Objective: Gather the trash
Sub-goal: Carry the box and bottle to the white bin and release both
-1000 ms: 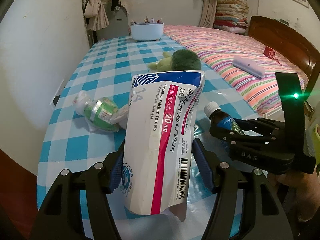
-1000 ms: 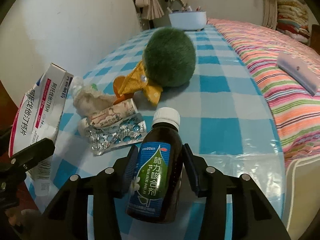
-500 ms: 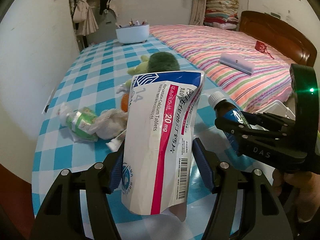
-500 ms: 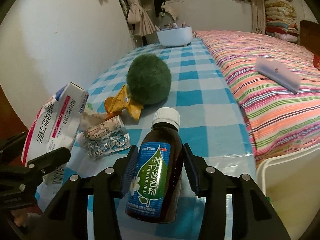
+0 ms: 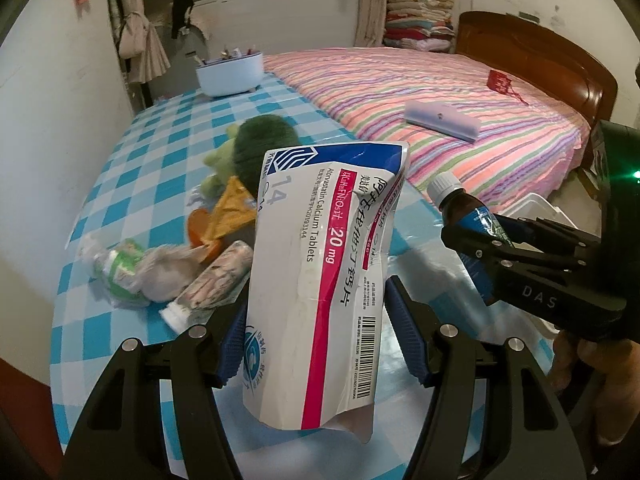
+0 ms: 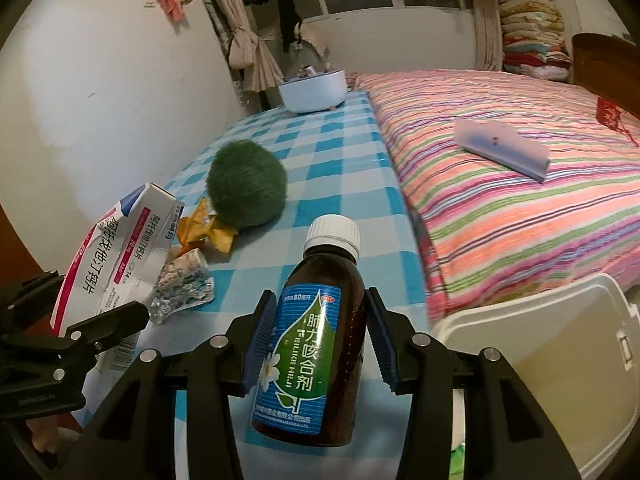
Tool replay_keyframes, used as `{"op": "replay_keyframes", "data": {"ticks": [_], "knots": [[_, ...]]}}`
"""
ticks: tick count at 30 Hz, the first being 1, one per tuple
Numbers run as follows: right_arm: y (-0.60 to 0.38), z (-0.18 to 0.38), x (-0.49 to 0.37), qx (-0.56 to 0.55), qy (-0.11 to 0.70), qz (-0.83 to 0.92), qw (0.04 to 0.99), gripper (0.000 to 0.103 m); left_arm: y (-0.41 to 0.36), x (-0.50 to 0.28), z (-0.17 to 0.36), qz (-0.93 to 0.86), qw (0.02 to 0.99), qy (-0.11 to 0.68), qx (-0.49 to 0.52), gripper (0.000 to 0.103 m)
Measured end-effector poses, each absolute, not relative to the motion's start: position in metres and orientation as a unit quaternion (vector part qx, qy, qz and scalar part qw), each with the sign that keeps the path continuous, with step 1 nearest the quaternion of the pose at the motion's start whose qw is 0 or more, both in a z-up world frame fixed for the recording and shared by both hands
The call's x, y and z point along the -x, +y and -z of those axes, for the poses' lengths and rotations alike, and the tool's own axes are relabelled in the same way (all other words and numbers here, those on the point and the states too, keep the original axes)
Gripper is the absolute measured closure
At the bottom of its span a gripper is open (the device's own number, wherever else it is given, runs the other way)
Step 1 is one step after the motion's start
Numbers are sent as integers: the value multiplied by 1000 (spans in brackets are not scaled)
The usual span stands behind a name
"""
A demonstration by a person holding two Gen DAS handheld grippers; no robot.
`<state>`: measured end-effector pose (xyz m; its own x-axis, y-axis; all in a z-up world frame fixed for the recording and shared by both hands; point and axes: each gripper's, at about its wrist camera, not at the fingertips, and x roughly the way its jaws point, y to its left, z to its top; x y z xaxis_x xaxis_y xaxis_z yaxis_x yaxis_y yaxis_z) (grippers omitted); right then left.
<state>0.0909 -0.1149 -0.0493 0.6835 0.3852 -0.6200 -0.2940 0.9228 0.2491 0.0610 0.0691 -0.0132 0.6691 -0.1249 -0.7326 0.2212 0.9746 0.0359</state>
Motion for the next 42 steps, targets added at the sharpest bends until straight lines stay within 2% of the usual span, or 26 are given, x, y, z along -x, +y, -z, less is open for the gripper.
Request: {"op": "replay_keyframes", "data": {"ticks": [38, 40, 42], "knots": [[-284, 46, -56, -157, 312, -38, 936, 58, -82, -61, 10, 199, 891, 390, -116, 40], [-289, 47, -57, -164, 313, -36, 935, 54, -86, -59, 10, 200, 891, 389, -119, 40], [-294, 46, -55, -178, 307, -38, 934, 41, -90, -59, 10, 201, 891, 388, -121, 40]]}}
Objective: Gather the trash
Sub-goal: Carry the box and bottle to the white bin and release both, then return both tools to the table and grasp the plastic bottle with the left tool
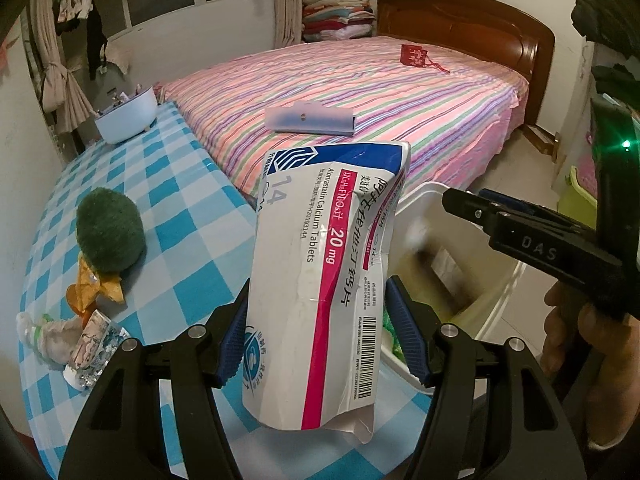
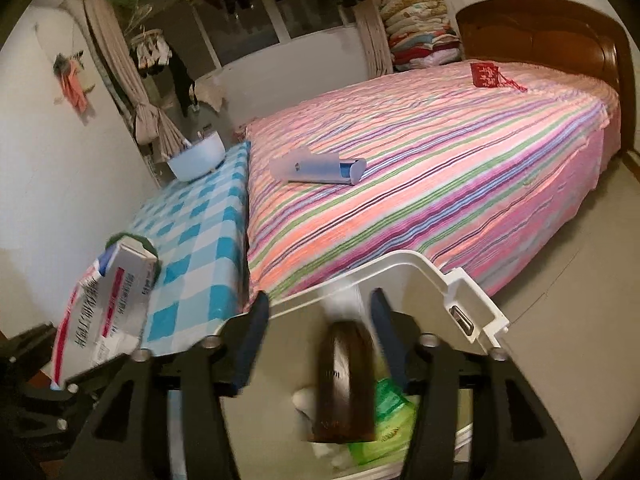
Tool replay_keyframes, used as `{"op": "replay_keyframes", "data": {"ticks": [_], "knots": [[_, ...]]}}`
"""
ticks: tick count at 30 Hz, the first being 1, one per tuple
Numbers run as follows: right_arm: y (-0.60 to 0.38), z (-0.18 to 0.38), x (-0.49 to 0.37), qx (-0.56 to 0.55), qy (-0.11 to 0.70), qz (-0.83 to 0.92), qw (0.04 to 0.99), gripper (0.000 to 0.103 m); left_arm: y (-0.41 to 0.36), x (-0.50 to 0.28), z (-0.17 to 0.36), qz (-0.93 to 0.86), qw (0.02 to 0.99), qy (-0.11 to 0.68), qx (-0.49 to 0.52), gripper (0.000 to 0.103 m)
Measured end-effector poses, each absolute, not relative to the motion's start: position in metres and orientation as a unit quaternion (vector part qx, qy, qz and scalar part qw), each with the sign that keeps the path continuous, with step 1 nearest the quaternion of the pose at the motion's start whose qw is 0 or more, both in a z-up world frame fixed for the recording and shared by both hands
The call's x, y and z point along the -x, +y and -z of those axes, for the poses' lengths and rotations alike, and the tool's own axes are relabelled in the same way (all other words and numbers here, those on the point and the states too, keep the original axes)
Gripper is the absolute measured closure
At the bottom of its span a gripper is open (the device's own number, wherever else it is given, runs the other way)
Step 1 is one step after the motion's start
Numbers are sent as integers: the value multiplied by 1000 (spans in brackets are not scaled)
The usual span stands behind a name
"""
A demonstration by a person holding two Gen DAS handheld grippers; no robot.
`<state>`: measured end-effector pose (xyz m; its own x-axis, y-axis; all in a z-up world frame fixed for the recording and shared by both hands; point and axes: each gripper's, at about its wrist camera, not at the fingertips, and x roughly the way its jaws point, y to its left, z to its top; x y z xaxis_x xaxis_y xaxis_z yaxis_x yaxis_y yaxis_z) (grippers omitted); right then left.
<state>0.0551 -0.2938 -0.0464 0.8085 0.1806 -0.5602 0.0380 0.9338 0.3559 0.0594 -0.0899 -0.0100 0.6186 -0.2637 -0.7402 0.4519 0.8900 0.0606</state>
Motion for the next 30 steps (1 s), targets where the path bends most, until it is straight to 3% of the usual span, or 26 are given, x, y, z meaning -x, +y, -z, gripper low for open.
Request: {"op": "replay_keyframes", "data": {"ticks": [5, 19, 21, 30], "knots": [[-311, 38, -45, -209, 273, -14, 939, 32, -98, -64, 13, 204, 889, 392, -117, 40], [-359, 24, -14, -306, 174, 33, 935, 31, -155, -65, 22, 236, 875, 396, -147, 39], [-367, 25, -11, -322, 169, 45, 930, 23, -161, -65, 24, 238, 874, 395, -153, 35], [-392, 35, -5, -403, 170, 96, 894, 17, -176, -64, 26, 236, 875, 386, -173, 22]]}}
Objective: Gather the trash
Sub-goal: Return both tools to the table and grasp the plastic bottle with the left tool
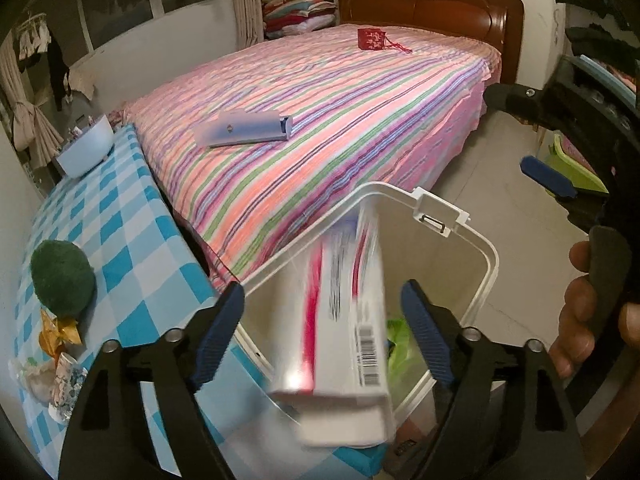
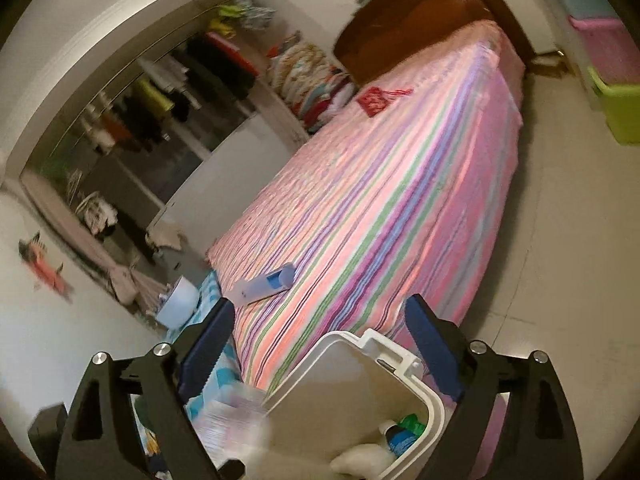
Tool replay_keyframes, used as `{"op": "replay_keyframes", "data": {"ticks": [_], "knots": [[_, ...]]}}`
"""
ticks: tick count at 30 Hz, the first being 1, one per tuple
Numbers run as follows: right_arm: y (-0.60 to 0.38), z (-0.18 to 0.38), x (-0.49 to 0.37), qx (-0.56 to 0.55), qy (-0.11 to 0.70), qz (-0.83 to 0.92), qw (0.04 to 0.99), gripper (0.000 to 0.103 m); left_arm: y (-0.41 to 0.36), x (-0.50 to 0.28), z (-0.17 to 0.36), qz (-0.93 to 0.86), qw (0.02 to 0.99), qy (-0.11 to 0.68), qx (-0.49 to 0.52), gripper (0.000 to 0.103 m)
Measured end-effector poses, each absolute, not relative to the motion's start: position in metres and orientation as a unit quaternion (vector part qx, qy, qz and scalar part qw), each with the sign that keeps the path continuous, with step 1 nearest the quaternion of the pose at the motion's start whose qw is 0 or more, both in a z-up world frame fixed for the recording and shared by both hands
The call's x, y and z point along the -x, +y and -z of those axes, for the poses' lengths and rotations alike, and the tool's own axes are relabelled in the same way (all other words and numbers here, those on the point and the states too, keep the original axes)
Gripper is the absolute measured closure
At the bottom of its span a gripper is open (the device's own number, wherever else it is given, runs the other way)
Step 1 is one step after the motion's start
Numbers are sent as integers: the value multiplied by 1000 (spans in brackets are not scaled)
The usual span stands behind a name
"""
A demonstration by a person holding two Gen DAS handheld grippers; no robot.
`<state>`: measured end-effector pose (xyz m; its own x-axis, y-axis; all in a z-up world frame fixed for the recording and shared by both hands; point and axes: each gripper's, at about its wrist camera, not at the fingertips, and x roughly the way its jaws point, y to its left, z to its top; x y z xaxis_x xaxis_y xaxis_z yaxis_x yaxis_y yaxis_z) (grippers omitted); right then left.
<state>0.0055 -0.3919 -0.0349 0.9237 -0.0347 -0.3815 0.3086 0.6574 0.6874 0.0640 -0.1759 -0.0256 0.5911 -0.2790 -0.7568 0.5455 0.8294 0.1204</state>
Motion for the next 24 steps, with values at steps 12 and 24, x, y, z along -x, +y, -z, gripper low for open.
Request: {"op": "replay_keyframes", "data": {"ticks": [12, 24], "knots": [[-331, -1, 1, -271, 85, 17, 959, 14, -121, -65, -12, 167, 915, 334, -150, 15], [-235, -26, -26, -180, 119, -117, 969, 12, 46, -66, -44, 19, 949, 307, -68, 14]]}}
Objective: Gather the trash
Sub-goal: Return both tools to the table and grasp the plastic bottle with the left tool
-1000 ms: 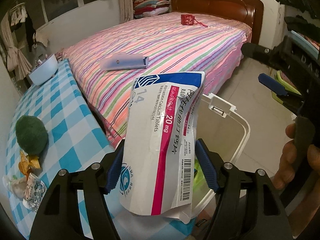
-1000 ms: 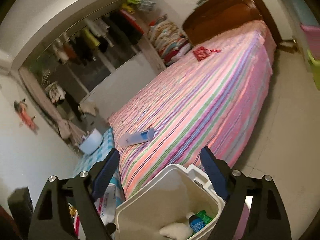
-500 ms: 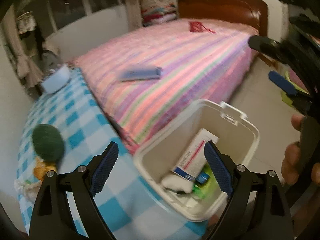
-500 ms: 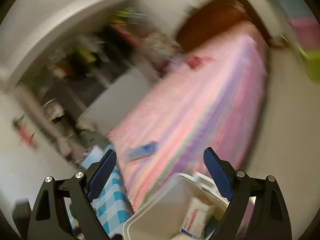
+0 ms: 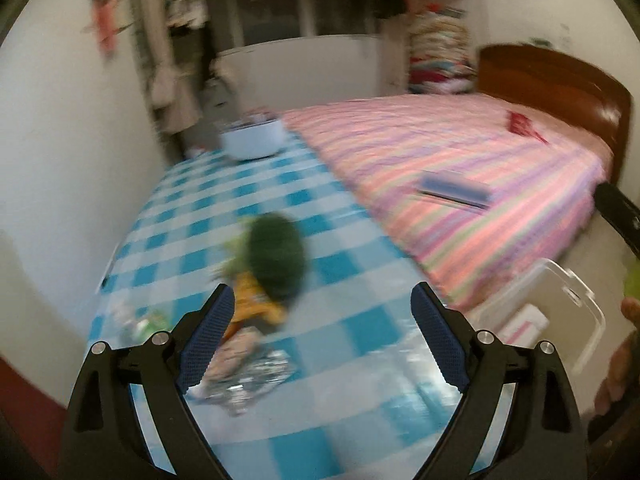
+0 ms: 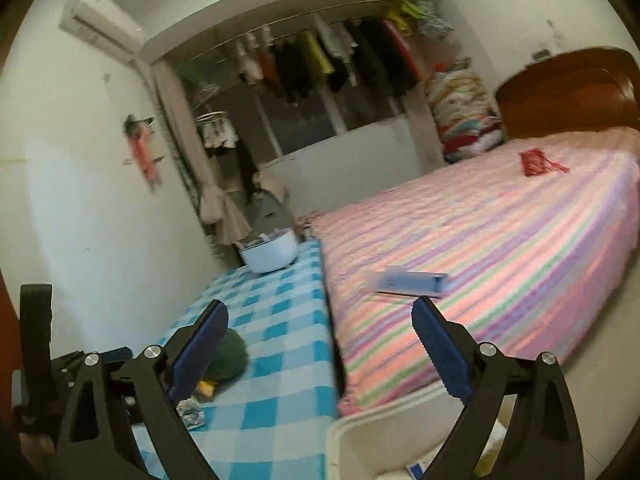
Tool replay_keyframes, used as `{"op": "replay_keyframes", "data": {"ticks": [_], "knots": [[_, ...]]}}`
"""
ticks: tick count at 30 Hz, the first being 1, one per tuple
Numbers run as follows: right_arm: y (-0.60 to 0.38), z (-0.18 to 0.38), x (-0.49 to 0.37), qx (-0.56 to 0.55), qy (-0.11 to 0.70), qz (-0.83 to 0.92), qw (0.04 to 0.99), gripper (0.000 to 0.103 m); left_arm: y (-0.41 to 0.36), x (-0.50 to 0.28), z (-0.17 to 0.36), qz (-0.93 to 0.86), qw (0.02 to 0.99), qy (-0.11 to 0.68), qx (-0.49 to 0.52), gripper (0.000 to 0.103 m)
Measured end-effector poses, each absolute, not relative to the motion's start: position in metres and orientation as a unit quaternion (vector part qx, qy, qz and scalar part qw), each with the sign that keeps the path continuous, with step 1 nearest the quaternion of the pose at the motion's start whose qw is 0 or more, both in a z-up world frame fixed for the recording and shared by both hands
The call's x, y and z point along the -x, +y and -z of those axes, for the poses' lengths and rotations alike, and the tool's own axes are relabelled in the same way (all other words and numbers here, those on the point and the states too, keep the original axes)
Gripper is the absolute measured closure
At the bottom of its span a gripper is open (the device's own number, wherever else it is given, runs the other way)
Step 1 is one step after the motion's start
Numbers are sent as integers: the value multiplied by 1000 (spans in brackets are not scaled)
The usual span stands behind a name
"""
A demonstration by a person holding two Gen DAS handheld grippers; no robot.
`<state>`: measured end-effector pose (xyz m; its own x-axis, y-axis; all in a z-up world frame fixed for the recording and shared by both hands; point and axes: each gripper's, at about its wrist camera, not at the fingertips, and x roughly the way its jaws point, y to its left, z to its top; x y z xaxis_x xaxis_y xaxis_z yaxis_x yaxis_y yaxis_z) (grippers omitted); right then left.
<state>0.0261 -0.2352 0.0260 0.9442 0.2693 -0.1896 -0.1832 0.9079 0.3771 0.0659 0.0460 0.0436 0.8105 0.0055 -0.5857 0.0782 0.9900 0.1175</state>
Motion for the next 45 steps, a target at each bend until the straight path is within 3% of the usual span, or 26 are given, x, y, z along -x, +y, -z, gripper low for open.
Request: {"op": "replay_keyframes", "data": {"ticks": [13, 23, 34, 39, 41, 45], "knots": [[-122, -28, -68, -131, 171, -222, 951, 12, 209, -86, 0, -105, 921, 370, 56, 15], [-78, -9, -86, -117, 202, -263, 936, 12, 248, -103, 30, -78, 897, 410, 143, 16], [-71, 7, -91, -132, 217, -282, 925, 12, 310, -126, 40, -76, 881, 400, 242, 18], [-73, 14, -97, -145, 229, -283, 920, 12, 323, -143, 46, -73, 872, 401, 272, 25], [-73, 17, -99, -148, 231, -282, 919, 12, 326, -147, 50, -77, 870, 401, 275, 44], [-70, 21, -103, -151, 241, -287, 915, 12, 331, -157, 63, -77, 859, 416, 287, 53]]}}
